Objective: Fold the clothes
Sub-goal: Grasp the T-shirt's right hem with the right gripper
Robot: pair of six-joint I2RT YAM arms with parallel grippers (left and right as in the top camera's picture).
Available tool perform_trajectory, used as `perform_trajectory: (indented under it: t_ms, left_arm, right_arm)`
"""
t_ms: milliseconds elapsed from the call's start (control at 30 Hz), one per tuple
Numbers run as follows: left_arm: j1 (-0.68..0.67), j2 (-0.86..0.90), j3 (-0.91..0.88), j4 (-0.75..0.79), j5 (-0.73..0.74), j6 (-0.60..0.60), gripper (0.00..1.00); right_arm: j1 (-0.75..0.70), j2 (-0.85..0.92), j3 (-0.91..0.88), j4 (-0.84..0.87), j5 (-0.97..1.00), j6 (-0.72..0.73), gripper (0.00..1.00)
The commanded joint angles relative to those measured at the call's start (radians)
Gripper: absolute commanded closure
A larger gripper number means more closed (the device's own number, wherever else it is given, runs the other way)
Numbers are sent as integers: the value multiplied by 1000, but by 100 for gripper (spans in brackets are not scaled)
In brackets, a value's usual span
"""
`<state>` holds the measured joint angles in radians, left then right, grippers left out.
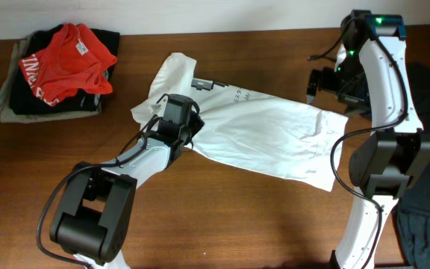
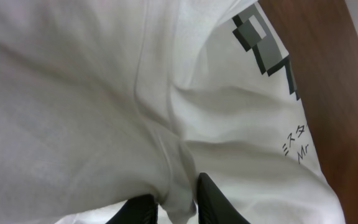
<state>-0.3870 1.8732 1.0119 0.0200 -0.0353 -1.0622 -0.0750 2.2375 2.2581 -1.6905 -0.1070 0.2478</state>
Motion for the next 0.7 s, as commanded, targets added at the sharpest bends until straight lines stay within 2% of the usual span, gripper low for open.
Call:
perform_trajectory:
  t_ms: [0, 133, 333, 467, 667]
  left_arm:
    - [-3, 11, 6, 2, -41, 24, 80]
    - [-3, 11, 6, 2, -45, 50, 81]
    - [-3, 11, 6, 6, -52, 61, 80]
    - [-3, 11, 6, 14, -52, 61, 80]
    - [-3, 11, 6, -5, -53, 61, 80]
  right_arm:
    - [5, -35, -18, -9, -14, 20, 2]
    - [14, -115, -74, -9, -15, 24, 4]
    - [98, -385, -359, 7, 106, 73, 0]
    - [187, -505, -597, 132, 120, 104, 1]
    - [201, -502, -899, 388, 117, 207, 1]
